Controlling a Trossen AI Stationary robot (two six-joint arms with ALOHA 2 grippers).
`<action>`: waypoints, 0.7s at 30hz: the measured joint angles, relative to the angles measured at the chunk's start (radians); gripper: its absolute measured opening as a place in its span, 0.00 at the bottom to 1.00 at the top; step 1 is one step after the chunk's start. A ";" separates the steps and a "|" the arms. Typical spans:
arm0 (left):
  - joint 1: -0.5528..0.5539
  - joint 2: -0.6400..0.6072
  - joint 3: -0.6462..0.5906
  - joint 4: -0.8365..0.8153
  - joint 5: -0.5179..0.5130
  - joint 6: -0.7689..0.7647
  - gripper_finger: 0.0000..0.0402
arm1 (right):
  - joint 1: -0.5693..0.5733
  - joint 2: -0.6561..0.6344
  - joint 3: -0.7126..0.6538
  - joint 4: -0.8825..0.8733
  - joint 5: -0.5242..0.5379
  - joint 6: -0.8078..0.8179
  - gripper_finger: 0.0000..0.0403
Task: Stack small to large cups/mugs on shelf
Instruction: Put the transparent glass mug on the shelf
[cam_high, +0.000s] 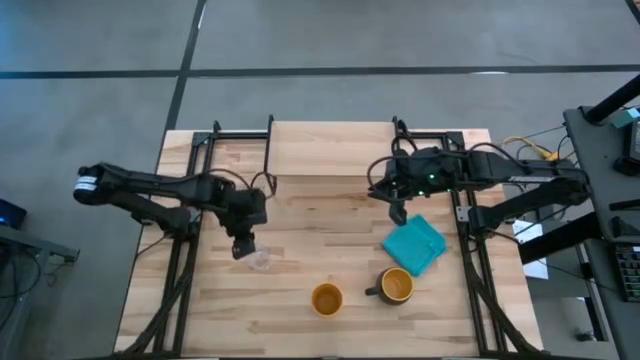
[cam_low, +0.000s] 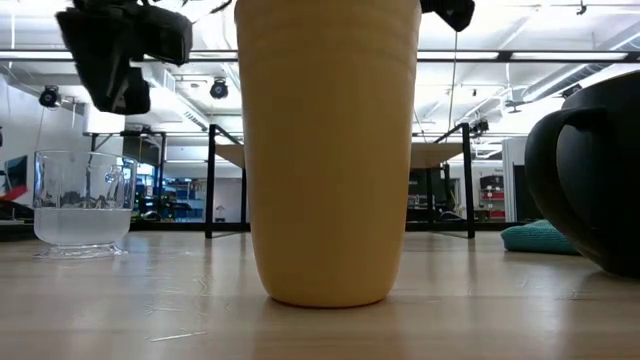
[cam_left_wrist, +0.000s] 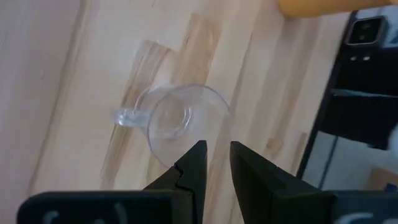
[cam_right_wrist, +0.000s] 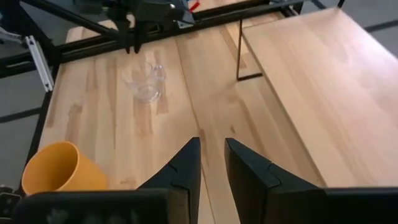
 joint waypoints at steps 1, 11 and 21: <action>-0.020 0.000 0.000 -0.002 -0.028 -0.028 0.14 | 0.000 0.009 0.004 0.001 0.000 0.006 0.17; -0.162 -0.004 -0.015 -0.059 -0.261 -0.367 0.14 | 0.000 0.030 0.019 0.003 0.000 0.001 0.17; -0.172 0.079 -0.054 -0.004 -0.257 -0.380 0.14 | 0.000 0.028 0.019 0.007 0.000 0.006 0.17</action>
